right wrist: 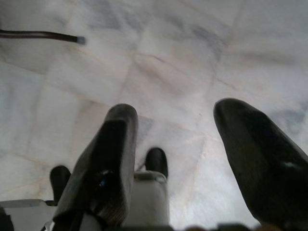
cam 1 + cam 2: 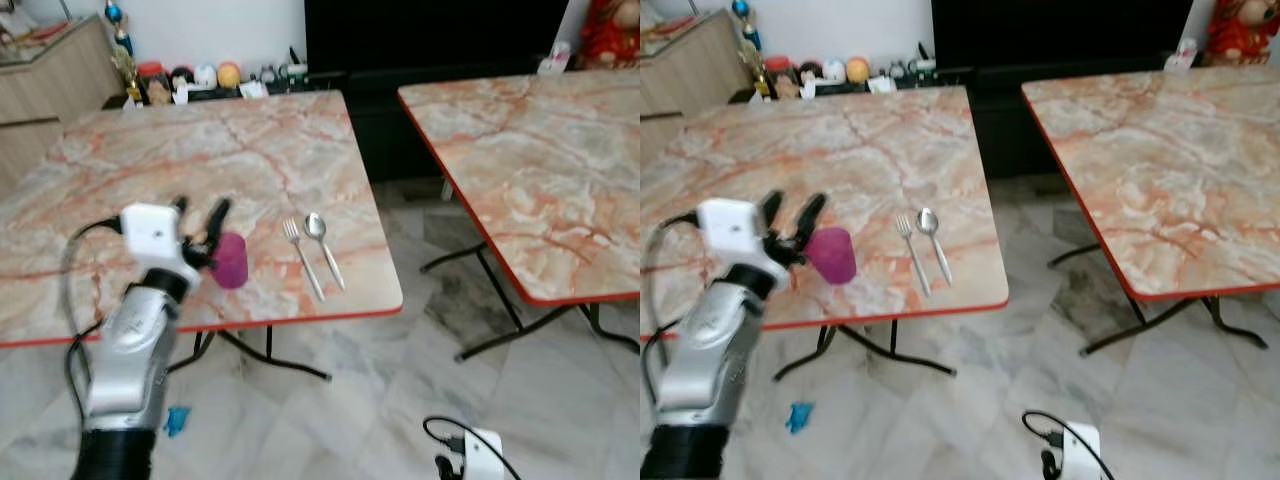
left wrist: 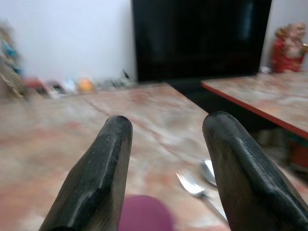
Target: Setting the table
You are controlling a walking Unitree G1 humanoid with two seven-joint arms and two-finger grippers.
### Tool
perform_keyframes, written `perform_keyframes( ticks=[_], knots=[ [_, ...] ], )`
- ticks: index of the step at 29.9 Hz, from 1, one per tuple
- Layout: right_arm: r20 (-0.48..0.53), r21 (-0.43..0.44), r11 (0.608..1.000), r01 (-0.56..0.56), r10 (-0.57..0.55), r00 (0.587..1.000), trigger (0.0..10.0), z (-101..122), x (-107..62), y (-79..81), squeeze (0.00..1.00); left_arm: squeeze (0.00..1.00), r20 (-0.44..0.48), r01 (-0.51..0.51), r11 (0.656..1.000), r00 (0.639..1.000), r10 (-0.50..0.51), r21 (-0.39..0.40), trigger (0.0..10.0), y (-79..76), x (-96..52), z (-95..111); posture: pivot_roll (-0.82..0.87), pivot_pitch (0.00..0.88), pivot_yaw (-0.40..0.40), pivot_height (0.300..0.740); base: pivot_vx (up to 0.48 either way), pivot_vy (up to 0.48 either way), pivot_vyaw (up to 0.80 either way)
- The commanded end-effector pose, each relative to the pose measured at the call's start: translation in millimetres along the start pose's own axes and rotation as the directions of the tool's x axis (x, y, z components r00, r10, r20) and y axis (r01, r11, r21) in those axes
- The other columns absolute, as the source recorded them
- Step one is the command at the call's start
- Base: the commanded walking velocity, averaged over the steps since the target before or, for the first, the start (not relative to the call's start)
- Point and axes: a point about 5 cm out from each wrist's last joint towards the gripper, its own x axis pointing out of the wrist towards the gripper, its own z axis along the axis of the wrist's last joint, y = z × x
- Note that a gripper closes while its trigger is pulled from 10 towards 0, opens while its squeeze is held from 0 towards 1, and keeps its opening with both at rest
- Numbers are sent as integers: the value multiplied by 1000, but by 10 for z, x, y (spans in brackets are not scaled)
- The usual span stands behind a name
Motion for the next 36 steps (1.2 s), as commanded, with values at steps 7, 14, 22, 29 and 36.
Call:
perform_keyframes(
  ticks=[7, 14, 22, 29, 36],
  knots=[
    [-3, 15, 1000, 8, -8, 1000, 10000, -24, -8, 3, 0, 239, -144, -30, 997, 989, 19, -73, 10000, -50, 426, -7, 32, 14, 60, 740, 0, 0, 0],
    [1, 13, 1000, 10, -10, 1000, 10000, -26, -10, 1, 0, 1000, -283, -155, 983, 951, 122, -98, 10000, 103, 544, 8, 31, 18, 58, 740, 0, 0, 0],
    [5, 3, 1000, 7, -7, 1000, 10000, -8, -4, 2, 0, 1000, -350, -253, 967, 910, 224, -37, 10000, 356, 645, 147, 31, 25, 57, 740, 0, 0, 0],
    [2, 6, 1000, 7, -7, 1000, 10000, -18, -7, 8, 0, 1000, -502, -260, 966, 837, 218, -13, 10000, 575, 562, 38, 33, 28, 64, 740, 0, 0, 0],
    [-3, 7, 1000, 6, -6, 1000, 10000, -36, -12, 16, 0, 1000, -531, -315, 948, 810, 247, -40, 10000, 744, 493, 40, 34, 31, 64, 740, 0, 0, 0]
  ],
)
